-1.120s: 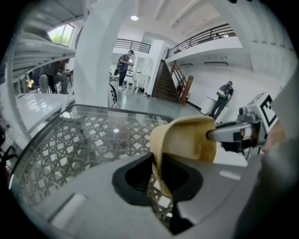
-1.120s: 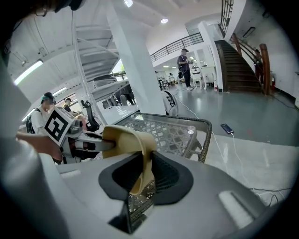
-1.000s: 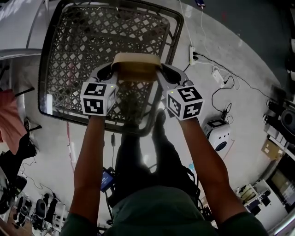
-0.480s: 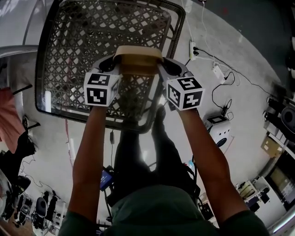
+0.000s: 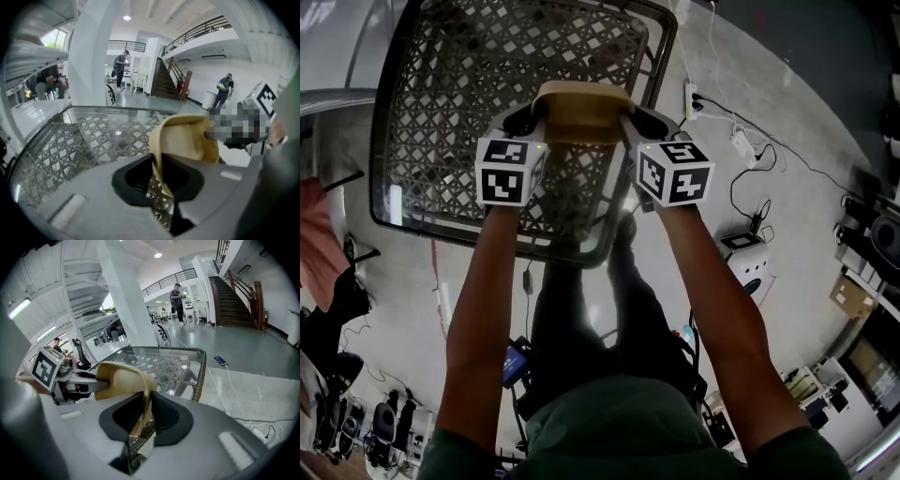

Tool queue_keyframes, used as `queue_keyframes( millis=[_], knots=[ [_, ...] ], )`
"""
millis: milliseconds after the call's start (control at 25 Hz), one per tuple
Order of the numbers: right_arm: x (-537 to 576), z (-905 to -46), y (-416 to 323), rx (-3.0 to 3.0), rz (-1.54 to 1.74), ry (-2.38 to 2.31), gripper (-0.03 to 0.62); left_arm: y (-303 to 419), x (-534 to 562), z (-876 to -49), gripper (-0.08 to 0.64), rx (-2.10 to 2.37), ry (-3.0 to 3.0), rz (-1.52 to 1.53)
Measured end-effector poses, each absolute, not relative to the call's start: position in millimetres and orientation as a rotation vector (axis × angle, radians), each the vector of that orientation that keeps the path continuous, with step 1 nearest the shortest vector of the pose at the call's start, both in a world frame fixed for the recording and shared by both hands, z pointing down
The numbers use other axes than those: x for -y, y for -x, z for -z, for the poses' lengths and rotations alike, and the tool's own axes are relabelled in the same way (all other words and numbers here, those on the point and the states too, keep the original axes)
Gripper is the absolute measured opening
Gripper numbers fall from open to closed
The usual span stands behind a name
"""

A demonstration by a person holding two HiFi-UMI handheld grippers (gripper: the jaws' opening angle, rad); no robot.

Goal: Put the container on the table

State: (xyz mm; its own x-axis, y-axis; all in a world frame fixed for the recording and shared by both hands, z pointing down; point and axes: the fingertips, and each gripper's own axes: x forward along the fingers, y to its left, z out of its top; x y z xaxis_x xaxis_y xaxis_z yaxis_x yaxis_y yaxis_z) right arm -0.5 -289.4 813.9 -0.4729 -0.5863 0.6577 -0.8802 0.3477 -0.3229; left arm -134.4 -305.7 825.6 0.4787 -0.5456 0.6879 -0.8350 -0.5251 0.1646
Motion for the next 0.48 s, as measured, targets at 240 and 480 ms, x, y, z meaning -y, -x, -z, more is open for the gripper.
queue_keyframes(
  millis=[240,480],
  knots=[
    [299.9,-820.5,0.1,2.158,-0.915,-1.338,0.063,133.4,311.5,-830.1,0.058,1.161,-2.279,-0.833],
    [306.7,-829.8,-1.1,2.120,-0.905,-1.360,0.063,132.7,317.2,-826.3,0.110,1.174,-2.309,-0.848]
  ],
)
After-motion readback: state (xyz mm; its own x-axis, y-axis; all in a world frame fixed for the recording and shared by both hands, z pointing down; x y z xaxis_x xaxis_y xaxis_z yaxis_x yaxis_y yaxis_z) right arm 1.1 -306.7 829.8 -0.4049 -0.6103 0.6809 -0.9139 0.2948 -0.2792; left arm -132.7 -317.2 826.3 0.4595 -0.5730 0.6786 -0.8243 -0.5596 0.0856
